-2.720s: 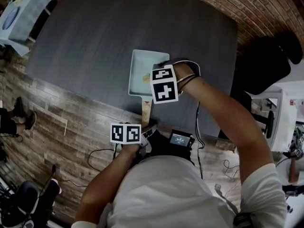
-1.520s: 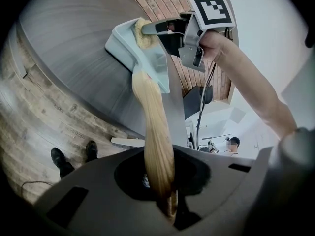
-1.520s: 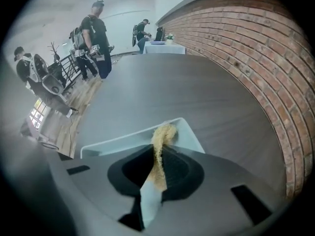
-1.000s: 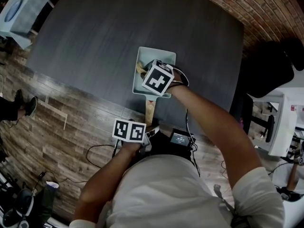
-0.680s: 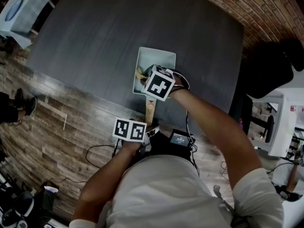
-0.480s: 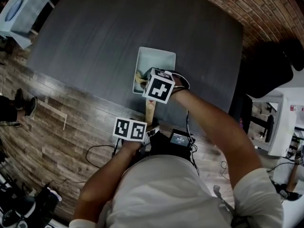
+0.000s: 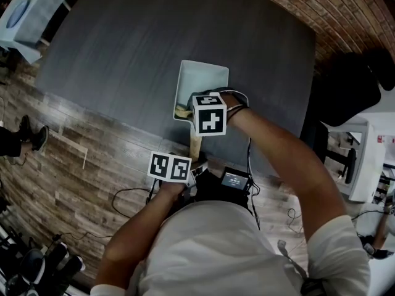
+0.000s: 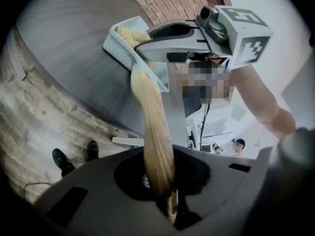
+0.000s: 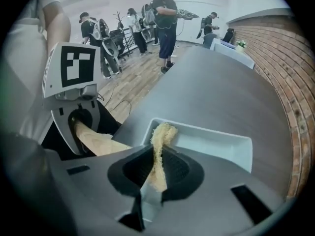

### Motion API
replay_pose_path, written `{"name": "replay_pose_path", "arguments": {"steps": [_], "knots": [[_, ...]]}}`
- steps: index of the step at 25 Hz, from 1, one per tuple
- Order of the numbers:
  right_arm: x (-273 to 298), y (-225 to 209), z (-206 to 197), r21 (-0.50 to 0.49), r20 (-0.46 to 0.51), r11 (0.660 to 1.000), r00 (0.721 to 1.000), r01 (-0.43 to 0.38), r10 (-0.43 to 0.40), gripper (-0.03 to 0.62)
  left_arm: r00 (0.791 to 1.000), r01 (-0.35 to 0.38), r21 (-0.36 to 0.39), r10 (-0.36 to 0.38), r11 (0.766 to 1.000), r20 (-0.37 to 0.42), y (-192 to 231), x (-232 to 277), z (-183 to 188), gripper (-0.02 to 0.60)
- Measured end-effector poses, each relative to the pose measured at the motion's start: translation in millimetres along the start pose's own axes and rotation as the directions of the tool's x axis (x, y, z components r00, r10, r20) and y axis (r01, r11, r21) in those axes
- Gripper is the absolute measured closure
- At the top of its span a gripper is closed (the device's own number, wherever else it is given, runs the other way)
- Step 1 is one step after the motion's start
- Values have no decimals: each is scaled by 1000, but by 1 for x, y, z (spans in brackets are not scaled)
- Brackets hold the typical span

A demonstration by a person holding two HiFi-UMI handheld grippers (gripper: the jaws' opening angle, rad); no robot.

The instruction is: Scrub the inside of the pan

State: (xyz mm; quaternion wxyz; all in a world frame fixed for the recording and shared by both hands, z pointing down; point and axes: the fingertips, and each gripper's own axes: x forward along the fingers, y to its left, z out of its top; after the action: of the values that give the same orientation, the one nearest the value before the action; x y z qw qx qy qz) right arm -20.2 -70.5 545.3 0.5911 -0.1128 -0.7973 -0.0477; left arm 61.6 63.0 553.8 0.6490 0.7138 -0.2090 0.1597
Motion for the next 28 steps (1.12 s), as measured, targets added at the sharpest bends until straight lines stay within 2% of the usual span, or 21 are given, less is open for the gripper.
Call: {"name": "replay_pose_path", "arguments": {"steps": [7,11,19,28], "knots": [[-1,5,0,-83,-33,996,999,-18,15,543,1000,18,29,-18,999,-2,-3,-1,-1,526],[-3,5,-1,-71,-25,997,1000,-7,5,543,1000,25,43,-25,999,1,-4,-2,-2,463],[-14,4,-1,14,32,1000,999,27,-27,543,996,53,47,-56,997,69,-5,-21,5,442],[-29,-4,1,147,107,983,986,109,-125,542,989,70,45,-75,997,129,2,-46,7,433]]}}
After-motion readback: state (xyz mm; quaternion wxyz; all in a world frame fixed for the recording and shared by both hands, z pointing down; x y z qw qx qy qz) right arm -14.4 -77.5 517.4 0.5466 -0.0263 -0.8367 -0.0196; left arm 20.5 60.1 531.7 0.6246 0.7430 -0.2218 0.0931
